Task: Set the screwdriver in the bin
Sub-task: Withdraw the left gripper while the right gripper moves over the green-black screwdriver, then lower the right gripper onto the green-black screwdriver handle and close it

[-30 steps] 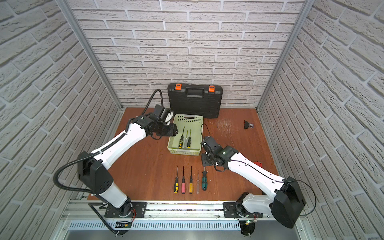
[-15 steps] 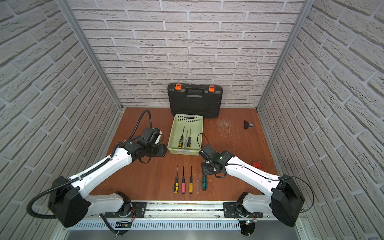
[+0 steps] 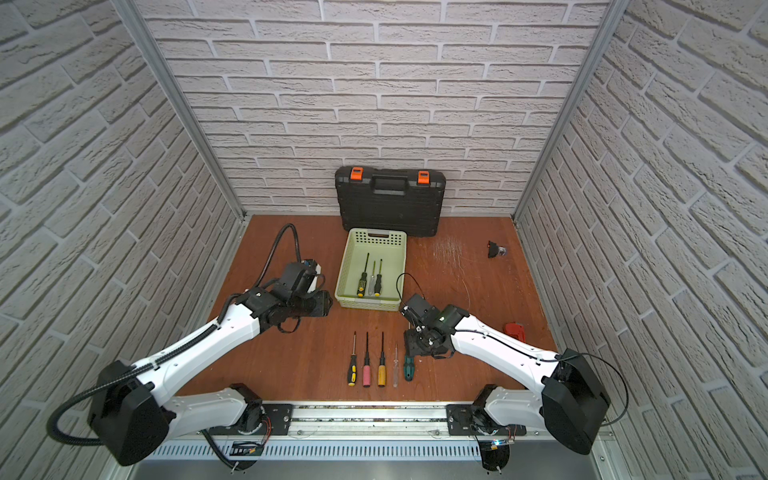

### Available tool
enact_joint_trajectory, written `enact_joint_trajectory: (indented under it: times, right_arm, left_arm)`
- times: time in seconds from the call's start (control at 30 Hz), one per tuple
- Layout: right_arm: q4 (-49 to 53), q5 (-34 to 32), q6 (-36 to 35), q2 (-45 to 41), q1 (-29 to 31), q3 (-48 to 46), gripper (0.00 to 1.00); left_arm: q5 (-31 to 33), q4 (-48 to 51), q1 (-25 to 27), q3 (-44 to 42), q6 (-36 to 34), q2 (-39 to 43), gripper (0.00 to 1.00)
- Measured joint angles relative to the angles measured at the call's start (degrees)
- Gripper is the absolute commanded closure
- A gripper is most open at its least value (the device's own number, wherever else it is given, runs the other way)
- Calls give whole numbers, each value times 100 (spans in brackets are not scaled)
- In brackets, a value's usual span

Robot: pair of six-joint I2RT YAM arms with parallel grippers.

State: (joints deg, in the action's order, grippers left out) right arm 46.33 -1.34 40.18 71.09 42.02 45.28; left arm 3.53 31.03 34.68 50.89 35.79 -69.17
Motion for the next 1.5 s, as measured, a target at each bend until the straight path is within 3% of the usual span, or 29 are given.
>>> enact_joint_trajectory:
  times: [0.2, 0.7, 0.9, 1.03, 1.3, 1.5]
  right_arm:
    - [20, -7, 245, 28, 138, -87, 30]
    - [-232, 68, 297, 713, 345, -48, 32]
    - [-457, 151, 293, 1152, 409, -46, 41]
    - [-599, 173, 295, 1290, 413, -55, 52]
    - [-883, 258, 385, 1303, 413, -260, 55]
    - [-922, 227, 437, 1296, 411, -284, 76]
  left_arm:
    - [173, -179, 72, -295, 48, 22, 45]
    - [343, -122, 72, 59, -177, -42, 45]
    - [413, -79, 63, 59, -269, -44, 44]
    - [424, -74, 48, 59, -282, -48, 44]
    - [457, -44, 22, 59, -282, -55, 44]
    - [529, 72, -22, 59, -319, -55, 44]
